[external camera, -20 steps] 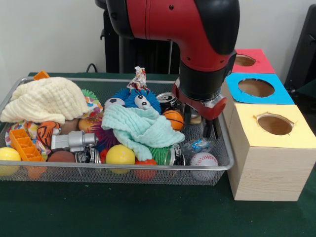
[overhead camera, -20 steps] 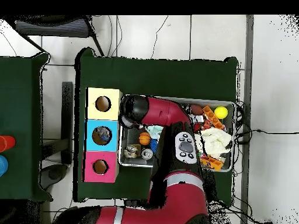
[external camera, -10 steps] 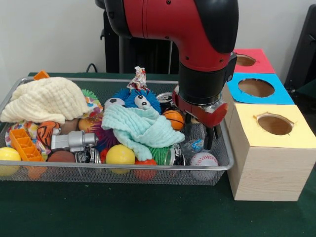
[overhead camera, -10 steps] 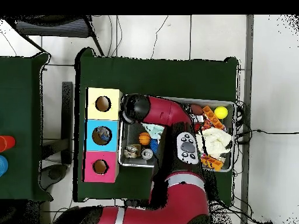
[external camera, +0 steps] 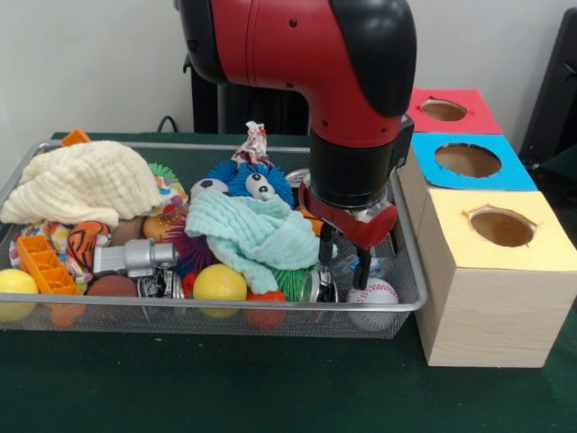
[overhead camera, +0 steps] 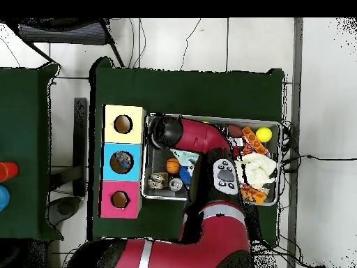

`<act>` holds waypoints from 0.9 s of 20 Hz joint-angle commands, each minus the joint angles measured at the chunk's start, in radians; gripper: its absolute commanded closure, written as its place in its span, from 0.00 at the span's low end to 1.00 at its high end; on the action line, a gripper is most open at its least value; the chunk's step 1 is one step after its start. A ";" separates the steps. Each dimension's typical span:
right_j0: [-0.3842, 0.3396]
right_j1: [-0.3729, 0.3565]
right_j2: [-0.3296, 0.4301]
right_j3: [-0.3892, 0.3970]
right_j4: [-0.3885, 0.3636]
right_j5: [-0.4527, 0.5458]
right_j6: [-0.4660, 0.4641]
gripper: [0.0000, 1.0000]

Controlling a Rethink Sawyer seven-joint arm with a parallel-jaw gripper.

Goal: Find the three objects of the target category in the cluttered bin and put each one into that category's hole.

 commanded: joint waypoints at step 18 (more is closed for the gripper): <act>0.007 0.083 0.011 -0.024 0.045 0.239 0.134 0.00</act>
